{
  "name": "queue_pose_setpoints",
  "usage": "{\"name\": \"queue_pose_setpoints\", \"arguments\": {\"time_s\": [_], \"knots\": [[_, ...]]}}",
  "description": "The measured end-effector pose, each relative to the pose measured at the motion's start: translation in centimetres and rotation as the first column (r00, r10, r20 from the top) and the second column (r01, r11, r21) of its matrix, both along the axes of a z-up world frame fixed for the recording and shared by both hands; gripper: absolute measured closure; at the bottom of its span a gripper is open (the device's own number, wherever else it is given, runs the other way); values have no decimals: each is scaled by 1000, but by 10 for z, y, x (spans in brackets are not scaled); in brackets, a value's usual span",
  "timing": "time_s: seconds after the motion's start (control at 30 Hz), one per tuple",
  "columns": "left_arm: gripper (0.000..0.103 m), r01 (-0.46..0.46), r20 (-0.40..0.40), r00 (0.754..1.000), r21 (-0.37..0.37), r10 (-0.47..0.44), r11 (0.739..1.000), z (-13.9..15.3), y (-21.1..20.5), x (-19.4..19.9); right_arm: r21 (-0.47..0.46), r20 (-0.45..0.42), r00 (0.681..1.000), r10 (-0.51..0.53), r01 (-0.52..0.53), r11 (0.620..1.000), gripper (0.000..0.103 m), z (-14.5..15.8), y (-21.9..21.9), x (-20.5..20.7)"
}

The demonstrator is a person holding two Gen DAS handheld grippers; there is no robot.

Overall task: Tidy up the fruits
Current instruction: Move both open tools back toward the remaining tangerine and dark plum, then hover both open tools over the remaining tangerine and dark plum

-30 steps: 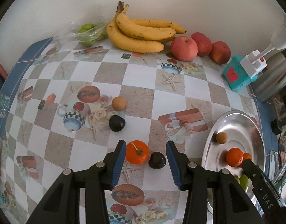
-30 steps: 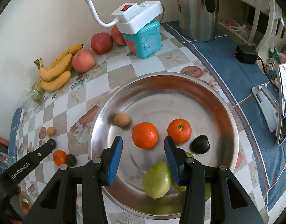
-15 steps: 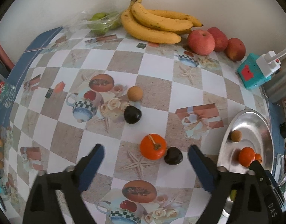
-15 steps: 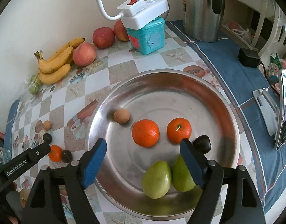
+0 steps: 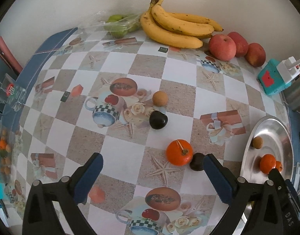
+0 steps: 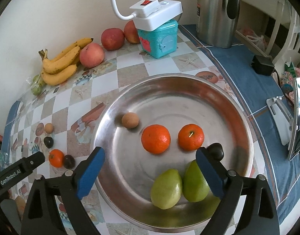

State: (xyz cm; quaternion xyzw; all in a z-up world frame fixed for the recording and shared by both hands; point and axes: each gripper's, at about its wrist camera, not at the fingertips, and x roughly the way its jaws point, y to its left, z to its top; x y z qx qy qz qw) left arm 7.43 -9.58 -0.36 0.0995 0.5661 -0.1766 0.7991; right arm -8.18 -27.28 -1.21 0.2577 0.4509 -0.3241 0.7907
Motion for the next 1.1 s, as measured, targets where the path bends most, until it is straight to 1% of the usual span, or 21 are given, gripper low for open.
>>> {"name": "queue_pose_setpoints", "arguments": {"time_s": [0.37, 0.5, 0.9, 1.1], "knots": [[0, 1, -18, 1000, -13, -2, 1000, 1, 3, 4, 13, -12, 1000, -4, 4, 1000, 9, -4, 0, 1], [0, 9, 24, 1000, 11, -9, 1000, 6, 4, 5, 21, -25, 1000, 4, -3, 1000, 9, -7, 1, 2], [0, 10, 81, 997, 52, -14, 999, 17, 20, 19, 21, -40, 998, 38, -37, 999, 9, -6, 10, 10], [0, -40, 113, 993, 71, 32, 997, 22, 47, 37, 30, -30, 997, 75, -74, 997, 9, -2, 26, 25]]}}
